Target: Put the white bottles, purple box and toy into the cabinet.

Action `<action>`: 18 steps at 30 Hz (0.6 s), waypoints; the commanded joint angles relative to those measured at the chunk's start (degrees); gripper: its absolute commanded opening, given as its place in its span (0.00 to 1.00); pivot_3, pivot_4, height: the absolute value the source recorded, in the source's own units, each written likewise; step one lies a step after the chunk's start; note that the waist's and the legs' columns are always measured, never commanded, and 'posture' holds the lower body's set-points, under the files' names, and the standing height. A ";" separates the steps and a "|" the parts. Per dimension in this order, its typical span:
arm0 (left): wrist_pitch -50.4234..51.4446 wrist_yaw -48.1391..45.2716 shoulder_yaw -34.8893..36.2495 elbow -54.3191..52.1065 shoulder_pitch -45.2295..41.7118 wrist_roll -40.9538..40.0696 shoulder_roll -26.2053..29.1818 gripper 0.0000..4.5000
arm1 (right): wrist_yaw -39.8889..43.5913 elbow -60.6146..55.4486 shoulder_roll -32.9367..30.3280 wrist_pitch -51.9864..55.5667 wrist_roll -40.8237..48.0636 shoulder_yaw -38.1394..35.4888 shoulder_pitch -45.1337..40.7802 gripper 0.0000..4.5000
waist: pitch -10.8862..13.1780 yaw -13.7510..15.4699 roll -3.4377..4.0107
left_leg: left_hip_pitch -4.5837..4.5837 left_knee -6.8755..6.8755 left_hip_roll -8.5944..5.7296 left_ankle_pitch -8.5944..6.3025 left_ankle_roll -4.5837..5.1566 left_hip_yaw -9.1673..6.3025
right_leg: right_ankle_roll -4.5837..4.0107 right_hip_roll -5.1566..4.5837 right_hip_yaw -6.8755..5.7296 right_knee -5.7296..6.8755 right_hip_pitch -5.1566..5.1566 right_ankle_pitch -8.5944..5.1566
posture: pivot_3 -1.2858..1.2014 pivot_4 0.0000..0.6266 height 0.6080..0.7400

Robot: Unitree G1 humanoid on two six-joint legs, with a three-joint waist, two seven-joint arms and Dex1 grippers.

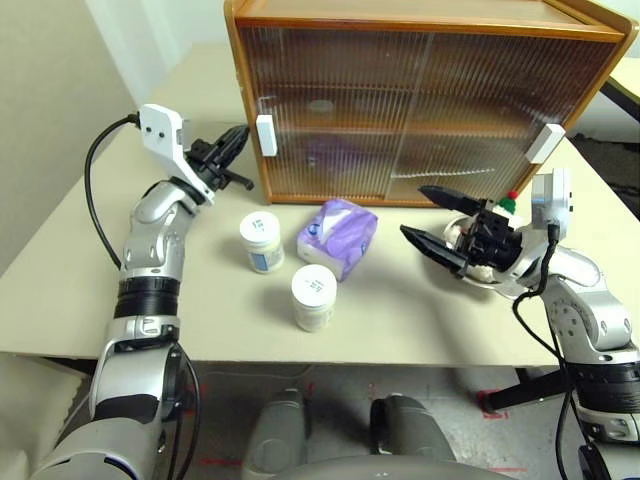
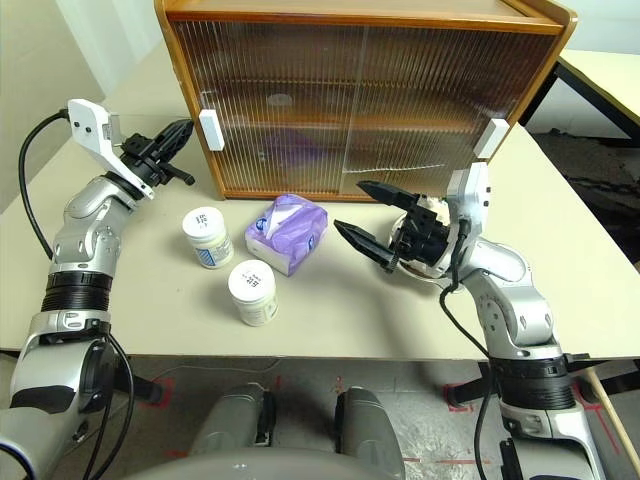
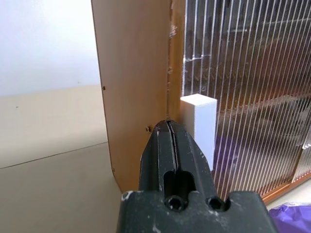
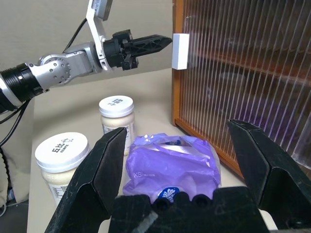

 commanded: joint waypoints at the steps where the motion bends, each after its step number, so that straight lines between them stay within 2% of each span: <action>1: -0.43 -0.41 -0.90 0.66 0.27 0.77 -0.97 0.01 | 0.61 1.03 -0.41 -0.78 -0.58 0.74 -0.80 1.00 | -0.01 -0.01 -0.01 | 0.00 0.04 0.00 0.00 0.00 0.00 | 0.00 0.00 0.00 0.03 0.00 0.00 | 0.54 0.00 1.00; 18: -1.00 -2.80 -2.88 7.56 -4.58 2.45 -3.75 0.01 | 0.73 0.36 -1.21 -0.37 -0.31 0.14 -0.20 1.00 | -0.12 0.22 -0.06 | 0.01 0.20 0.00 0.00 -0.01 0.03 | 0.02 -0.02 0.02 0.15 0.01 0.05 | 0.53 0.00 1.00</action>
